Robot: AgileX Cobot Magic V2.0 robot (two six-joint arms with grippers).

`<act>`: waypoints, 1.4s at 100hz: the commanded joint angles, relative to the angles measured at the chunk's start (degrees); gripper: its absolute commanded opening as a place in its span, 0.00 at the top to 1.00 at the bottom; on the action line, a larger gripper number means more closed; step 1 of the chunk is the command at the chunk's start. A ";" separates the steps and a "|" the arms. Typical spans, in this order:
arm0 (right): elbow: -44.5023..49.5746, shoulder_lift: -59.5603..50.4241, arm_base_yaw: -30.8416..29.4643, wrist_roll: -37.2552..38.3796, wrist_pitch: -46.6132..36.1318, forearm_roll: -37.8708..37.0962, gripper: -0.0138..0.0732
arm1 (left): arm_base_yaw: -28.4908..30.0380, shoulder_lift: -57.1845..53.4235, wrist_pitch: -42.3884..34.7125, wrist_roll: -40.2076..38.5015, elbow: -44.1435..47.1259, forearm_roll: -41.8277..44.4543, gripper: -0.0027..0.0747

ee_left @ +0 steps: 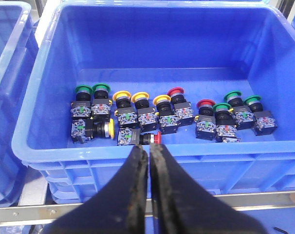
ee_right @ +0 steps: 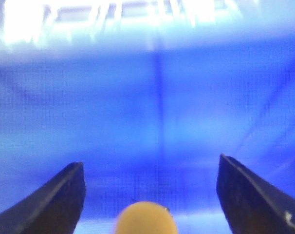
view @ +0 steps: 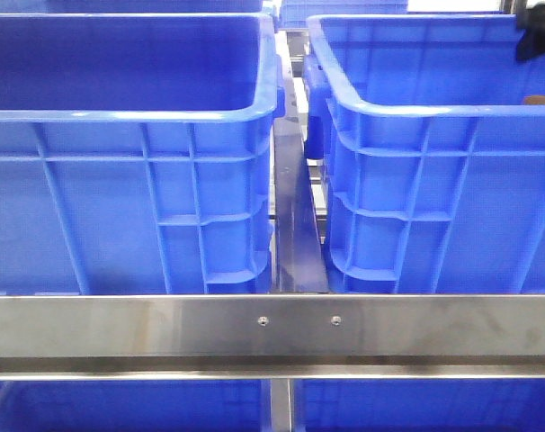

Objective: Pick red and yellow buttons and place in box
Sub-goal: 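Open the right gripper to release the yellow button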

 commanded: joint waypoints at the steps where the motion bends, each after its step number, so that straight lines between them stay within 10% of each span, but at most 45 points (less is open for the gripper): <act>1: 1.60 -8.18 -0.41 -0.50 2.84 3.27 0.17 | -0.07 0.53 -4.21 -0.73 -1.51 -0.32 0.99; 96: 40.83 -66.65 -0.41 -0.50 7.64 3.27 0.19 | -0.07 0.53 -4.21 -0.73 -1.51 -1.38 0.99; 140: 41.71 -69.85 -0.41 -0.50 7.62 3.27 0.92 | -0.07 0.53 -4.21 -0.73 -1.51 -1.38 0.99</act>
